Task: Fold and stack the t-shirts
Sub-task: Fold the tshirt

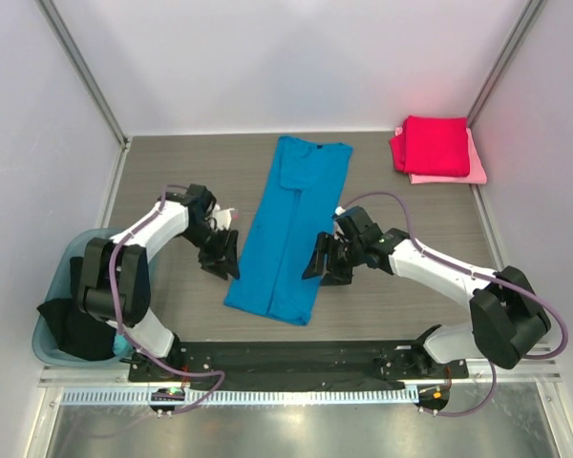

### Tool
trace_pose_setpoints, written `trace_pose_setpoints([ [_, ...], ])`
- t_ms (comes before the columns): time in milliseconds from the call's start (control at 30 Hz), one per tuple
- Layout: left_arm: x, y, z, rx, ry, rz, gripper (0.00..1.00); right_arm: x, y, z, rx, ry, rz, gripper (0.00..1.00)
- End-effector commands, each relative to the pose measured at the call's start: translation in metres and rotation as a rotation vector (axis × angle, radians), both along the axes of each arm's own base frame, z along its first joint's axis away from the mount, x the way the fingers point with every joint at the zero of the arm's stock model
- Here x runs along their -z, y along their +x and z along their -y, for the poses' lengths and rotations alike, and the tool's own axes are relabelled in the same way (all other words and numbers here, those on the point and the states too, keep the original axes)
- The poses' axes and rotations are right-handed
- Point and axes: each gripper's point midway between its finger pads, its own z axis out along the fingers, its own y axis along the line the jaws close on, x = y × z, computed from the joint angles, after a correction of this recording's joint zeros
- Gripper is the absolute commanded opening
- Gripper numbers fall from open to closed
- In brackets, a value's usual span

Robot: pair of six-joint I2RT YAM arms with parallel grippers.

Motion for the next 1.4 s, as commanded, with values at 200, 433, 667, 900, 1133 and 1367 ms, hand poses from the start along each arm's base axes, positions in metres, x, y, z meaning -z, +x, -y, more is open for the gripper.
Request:
trace_pose_setpoints([
  [200,0.036,0.003,-0.027,-0.102,0.111,-0.118,0.45,0.018,-0.04,-0.015,0.052,-0.003,-0.186,0.63],
  [433,0.056,-0.005,-0.033,-0.098,0.151,-0.21,0.46,0.042,-0.062,-0.004,0.062,-0.054,-0.259,0.63],
  [667,0.075,-0.018,-0.032,-0.094,0.161,-0.333,0.41,0.06,-0.07,-0.003,0.069,-0.049,-0.301,0.61],
  [900,0.077,-0.031,-0.025,-0.076,0.137,-0.405,0.31,0.059,-0.06,-0.011,0.068,-0.027,-0.278,0.61],
  [1133,0.071,-0.05,0.001,-0.016,0.099,-0.422,0.18,0.058,-0.061,-0.019,0.05,-0.031,-0.278,0.61],
  [1367,0.062,-0.061,0.01,-0.008,0.07,-0.419,0.0,0.062,-0.077,-0.016,0.033,-0.065,-0.304,0.53],
])
